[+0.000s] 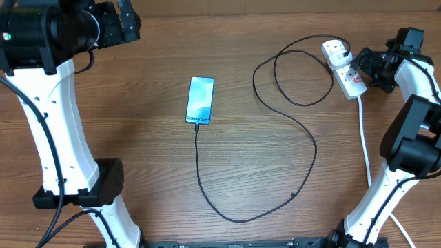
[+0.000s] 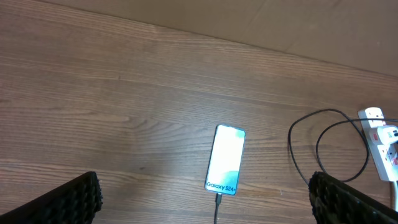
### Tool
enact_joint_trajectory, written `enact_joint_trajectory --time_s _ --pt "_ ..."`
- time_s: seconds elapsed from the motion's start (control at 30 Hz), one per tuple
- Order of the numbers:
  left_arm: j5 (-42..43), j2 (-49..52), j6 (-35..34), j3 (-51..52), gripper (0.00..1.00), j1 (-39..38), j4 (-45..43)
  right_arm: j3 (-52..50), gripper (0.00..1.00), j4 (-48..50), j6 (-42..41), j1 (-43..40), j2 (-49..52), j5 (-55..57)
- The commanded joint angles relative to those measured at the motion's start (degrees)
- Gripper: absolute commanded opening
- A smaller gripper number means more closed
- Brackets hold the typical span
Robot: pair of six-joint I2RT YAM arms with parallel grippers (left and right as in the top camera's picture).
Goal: Plug charger to phone and switch on socket
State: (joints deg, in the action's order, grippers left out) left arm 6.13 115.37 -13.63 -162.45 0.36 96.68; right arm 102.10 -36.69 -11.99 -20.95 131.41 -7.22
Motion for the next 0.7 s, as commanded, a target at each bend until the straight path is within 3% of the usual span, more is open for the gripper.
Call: enact_joint_trajectory --time_s 0.0,0.67 --pt "-0.8 -0.6 -1.0 0.0 1.0 -0.4 0.1 0.2 1.0 0.5 0.3 0.0 0.5 -0.1" --pt "-0.8 -0.6 -1.0 0.0 1.0 -0.4 0.1 0.2 1.0 0.5 0.3 0.0 1.6 -0.1"
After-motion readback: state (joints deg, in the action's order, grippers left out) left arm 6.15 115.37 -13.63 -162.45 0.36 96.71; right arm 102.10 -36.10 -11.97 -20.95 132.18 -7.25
